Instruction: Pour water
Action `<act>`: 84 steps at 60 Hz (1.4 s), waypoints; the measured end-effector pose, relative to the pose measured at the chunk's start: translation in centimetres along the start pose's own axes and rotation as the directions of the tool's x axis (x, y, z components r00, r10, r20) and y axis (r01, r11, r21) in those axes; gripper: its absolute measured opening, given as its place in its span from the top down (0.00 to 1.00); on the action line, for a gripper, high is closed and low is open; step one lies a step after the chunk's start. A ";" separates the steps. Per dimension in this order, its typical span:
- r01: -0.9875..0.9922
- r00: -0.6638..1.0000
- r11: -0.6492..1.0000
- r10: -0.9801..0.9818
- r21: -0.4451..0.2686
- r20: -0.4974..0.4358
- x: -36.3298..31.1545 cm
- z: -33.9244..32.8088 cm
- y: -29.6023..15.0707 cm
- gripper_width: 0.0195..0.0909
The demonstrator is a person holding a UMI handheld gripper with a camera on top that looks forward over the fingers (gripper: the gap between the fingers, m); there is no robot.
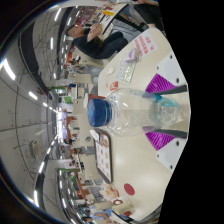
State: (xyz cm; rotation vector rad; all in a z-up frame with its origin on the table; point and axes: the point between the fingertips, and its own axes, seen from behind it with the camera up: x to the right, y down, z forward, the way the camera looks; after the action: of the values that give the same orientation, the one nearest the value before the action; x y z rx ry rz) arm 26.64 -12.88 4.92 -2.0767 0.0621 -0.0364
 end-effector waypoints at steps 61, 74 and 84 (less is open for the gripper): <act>0.641 0.702 0.766 -0.611 -0.049 -0.367 -19.4 -5.1 -22.0 0.67; 0.917 0.318 0.383 -0.870 -0.109 -0.377 -32.8 -3.0 -23.4 0.67; 0.979 -0.054 0.020 -0.934 -0.204 -0.353 -39.7 -0.1 -21.8 0.67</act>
State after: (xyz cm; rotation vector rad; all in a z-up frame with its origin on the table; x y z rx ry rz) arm -12.40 0.00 24.03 -1.4740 -1.2320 -1.3755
